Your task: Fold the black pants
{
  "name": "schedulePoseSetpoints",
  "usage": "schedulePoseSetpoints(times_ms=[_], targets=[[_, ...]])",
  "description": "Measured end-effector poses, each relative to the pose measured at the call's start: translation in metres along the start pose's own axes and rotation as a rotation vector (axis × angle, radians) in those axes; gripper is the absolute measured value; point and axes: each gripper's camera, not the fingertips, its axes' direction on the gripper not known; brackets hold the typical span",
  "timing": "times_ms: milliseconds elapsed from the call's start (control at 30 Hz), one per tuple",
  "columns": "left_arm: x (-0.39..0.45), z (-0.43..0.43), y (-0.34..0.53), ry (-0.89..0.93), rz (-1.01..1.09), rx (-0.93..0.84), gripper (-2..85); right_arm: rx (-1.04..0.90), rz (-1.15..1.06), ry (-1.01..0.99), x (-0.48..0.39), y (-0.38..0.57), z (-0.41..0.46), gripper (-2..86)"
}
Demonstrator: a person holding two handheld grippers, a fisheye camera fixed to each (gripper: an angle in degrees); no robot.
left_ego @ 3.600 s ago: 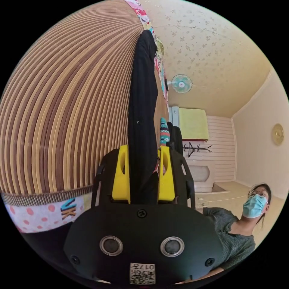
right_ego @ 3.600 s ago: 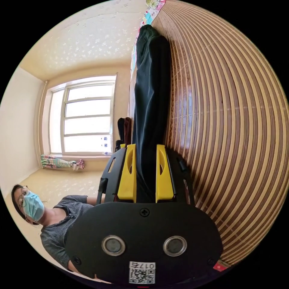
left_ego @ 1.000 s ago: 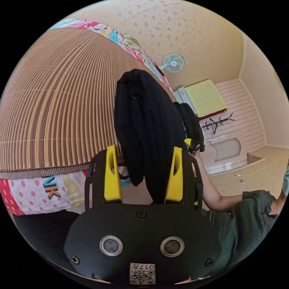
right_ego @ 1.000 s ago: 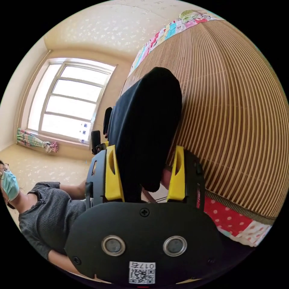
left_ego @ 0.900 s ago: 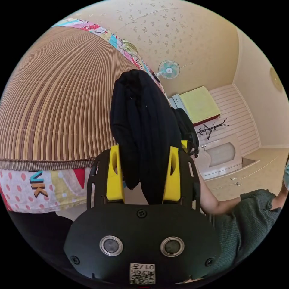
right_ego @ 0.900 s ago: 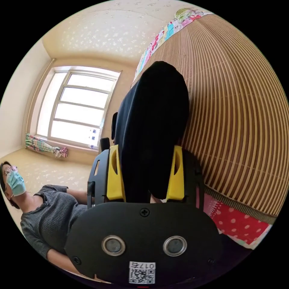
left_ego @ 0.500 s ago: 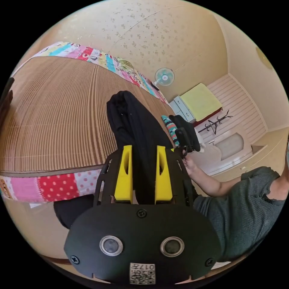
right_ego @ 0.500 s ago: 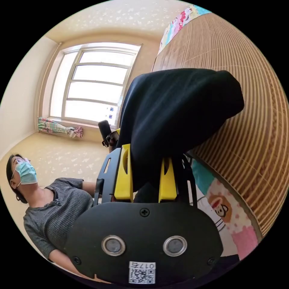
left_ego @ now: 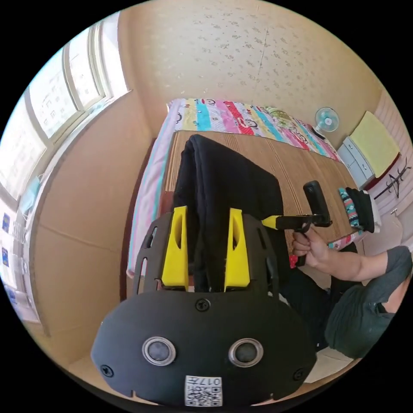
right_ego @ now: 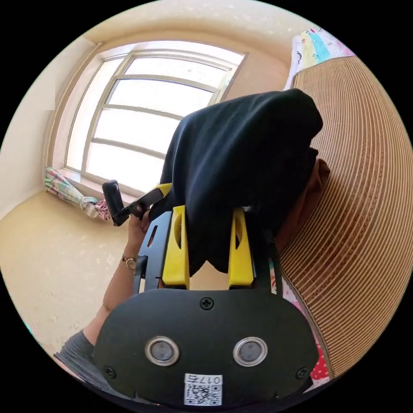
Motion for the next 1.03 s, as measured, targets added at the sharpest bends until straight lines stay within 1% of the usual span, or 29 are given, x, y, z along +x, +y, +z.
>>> schedulePoseSetpoints(times_ms=[33, 67, 100, 133, 167, 233, 300, 367, 433, 500, 533, 567, 600, 633, 667, 700, 733, 767, 800, 833, 867, 900, 933, 967, 1000, 1033], targets=[[-0.025, 0.025, 0.004, 0.027, -0.087, -0.021, 11.8, -0.035, -0.011, 0.039, 0.006, -0.003, 0.014, 12.8], [-0.042, 0.063, 0.014, 0.036, -0.181, -0.083, 14.8, -0.072, -0.071, 0.042, 0.013, -0.003, 0.031, 12.1], [-0.048, 0.085, 0.019, 0.02, -0.226, -0.14, 16.3, -0.054, -0.121, 0.014, 0.016, 0.002, 0.031, 11.3], [-0.051, 0.123, 0.036, 0.007, -0.275, -0.187, 19.0, -0.063, -0.131, 0.027, 0.016, 0.004, 0.03, 10.9], [-0.048, 0.124, 0.057, 0.01, -0.299, -0.039, 20.5, -0.094, -0.154, 0.105, 0.015, 0.012, 0.027, 9.6], [-0.043, 0.115, 0.085, -0.008, -0.319, 0.138, 20.6, -0.119, -0.258, 0.158, 0.013, 0.032, 0.013, 6.8], [-0.037, 0.105, 0.104, -0.052, -0.34, 0.202, 20.0, -0.131, -0.381, 0.16, 0.026, 0.073, -0.024, 3.4], [-0.026, 0.084, 0.126, -0.101, -0.376, 0.279, 18.5, -0.143, -0.423, 0.15, 0.046, 0.108, -0.061, 2.1], [-0.014, 0.068, 0.143, -0.116, -0.416, 0.304, 15.7, -0.151, -0.416, 0.153, 0.068, 0.145, -0.106, 1.3], [0.009, 0.048, 0.167, -0.073, -0.402, 0.387, 14.1, -0.109, -0.399, 0.211, 0.094, 0.202, -0.184, 0.8], [0.032, 0.039, 0.185, 0.012, -0.335, 0.465, 12.8, -0.082, -0.382, 0.242, 0.1, 0.216, -0.207, 0.8], [0.06, 0.034, 0.203, 0.131, -0.216, 0.52, 10.8, -0.015, -0.337, 0.303, 0.11, 0.246, -0.257, 0.7], [0.075, 0.035, 0.21, 0.191, -0.154, 0.522, 9.4, 0.062, -0.286, 0.374, 0.116, 0.278, -0.309, 0.7], [0.105, 0.043, 0.223, 0.303, -0.065, 0.478, 6.5, 0.103, -0.255, 0.423, 0.118, 0.295, -0.334, 0.6], [0.135, 0.058, 0.236, 0.407, -0.007, 0.401, 5.9, 0.198, -0.173, 0.561, 0.117, 0.331, -0.385, 0.7], [0.15, 0.066, 0.242, 0.455, 0.016, 0.366, 5.5, 0.293, -0.065, 0.748, 0.113, 0.368, -0.43, 0.8], [0.178, 0.084, 0.255, 0.555, 0.059, 0.304, 4.7, 0.34, -0.001, 0.852, 0.109, 0.386, -0.45, 0.9], [0.204, 0.103, 0.265, 0.652, 0.076, 0.251, 3.1, 0.437, 0.142, 1.039, 0.099, 0.421, -0.49, 1.1], [0.215, 0.113, 0.268, 0.701, 0.079, 0.226, 1.9, 0.564, 0.265, 1.177, 0.083, 0.458, -0.528, 1.4], [0.237, 0.13, 0.271, 0.805, 0.093, 0.189, 0.3, 0.633, 0.307, 1.221, 0.074, 0.476, -0.545, 1.7], [0.256, 0.143, 0.271, 0.9, 0.099, 0.165, -0.4, 0.771, 0.361, 1.279, 0.056, 0.512, -0.574, 2.2], [0.264, 0.149, 0.271, 0.943, 0.091, 0.159, -0.5, 0.889, 0.396, 1.32, 0.041, 0.541, -0.597, 3.4], [0.278, 0.159, 0.269, 1.025, 0.047, 0.157, -0.8, 0.929, 0.425, 1.339, 0.037, 0.553, -0.607, 4.1], [0.288, 0.169, 0.269, 1.117, -0.034, 0.159, -0.9, 0.958, 0.514, 1.378, 0.035, 0.57, -0.626, 6.4], [0.292, 0.175, 0.269, 1.171, -0.086, 0.157, -0.9, 0.947, 0.604, 1.388, 0.042, 0.582, -0.642, 8.4], [0.3, 0.187, 0.27, 1.311, -0.198, 0.154, -1.0, 0.951, 0.64, 1.377, 0.047, 0.589, -0.649, 9.2]])
